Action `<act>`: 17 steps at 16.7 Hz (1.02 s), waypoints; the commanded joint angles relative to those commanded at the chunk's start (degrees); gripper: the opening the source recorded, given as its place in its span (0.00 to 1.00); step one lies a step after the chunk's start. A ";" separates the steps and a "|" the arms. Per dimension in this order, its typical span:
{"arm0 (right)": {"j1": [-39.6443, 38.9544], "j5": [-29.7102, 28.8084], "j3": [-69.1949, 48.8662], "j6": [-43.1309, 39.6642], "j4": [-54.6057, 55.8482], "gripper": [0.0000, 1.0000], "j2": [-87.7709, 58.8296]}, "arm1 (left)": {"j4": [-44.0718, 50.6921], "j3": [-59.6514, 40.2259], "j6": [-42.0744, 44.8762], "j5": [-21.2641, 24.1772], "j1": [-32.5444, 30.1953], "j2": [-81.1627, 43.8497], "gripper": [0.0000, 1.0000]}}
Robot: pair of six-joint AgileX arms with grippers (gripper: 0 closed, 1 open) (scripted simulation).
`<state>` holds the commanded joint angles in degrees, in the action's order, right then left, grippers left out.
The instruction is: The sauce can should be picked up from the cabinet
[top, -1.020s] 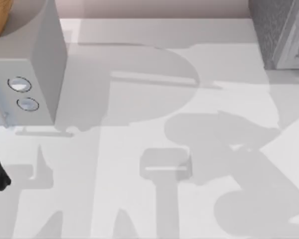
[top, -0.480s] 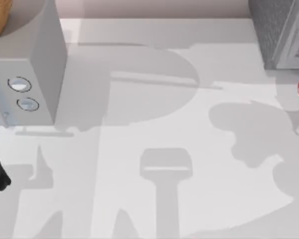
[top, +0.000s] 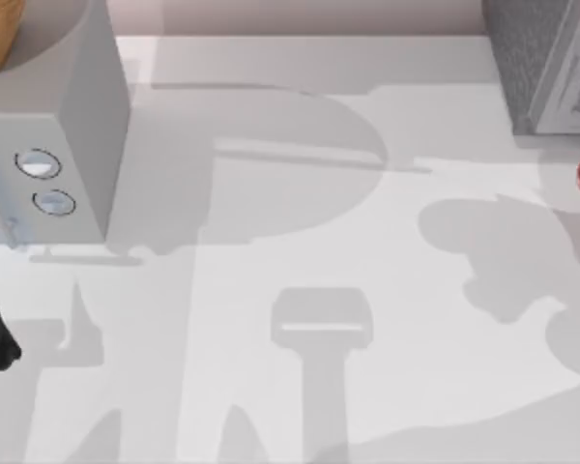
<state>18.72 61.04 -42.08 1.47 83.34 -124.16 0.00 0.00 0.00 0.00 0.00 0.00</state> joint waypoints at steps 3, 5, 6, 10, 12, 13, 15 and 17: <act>-1.19 -1.04 -0.79 -0.01 -0.02 0.00 -0.87 | 0.00 0.00 0.00 0.00 0.00 0.00 1.00; -3.15 -3.09 -3.12 -0.07 -0.11 0.00 -3.32 | 0.00 0.00 0.00 0.00 0.00 0.00 1.00; -4.01 -3.85 -3.94 -0.09 -0.17 0.00 -4.25 | 0.00 0.00 0.00 0.00 0.00 0.00 1.00; -7.93 -8.01 -8.32 -0.38 -0.29 0.00 -8.50 | 0.00 0.00 0.00 0.00 0.00 0.00 1.00; -8.25 -8.36 -8.66 -0.44 -0.32 0.00 -8.82 | 0.00 0.00 0.00 0.00 0.00 0.00 1.00; -8.25 -8.36 -8.66 -0.44 -0.32 0.00 -8.82 | 0.00 0.00 0.00 0.00 0.00 0.00 1.00; -8.25 -8.36 -8.66 -0.44 -0.32 0.08 -8.82 | 0.00 0.00 0.00 0.00 0.00 0.00 1.00; -8.25 -8.36 -8.66 -0.44 -0.32 0.23 -8.82 | 0.00 0.00 0.00 0.00 0.00 0.00 1.00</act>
<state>10.47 52.68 -50.74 1.02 83.02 -132.98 0.00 0.00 0.00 0.00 0.00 0.00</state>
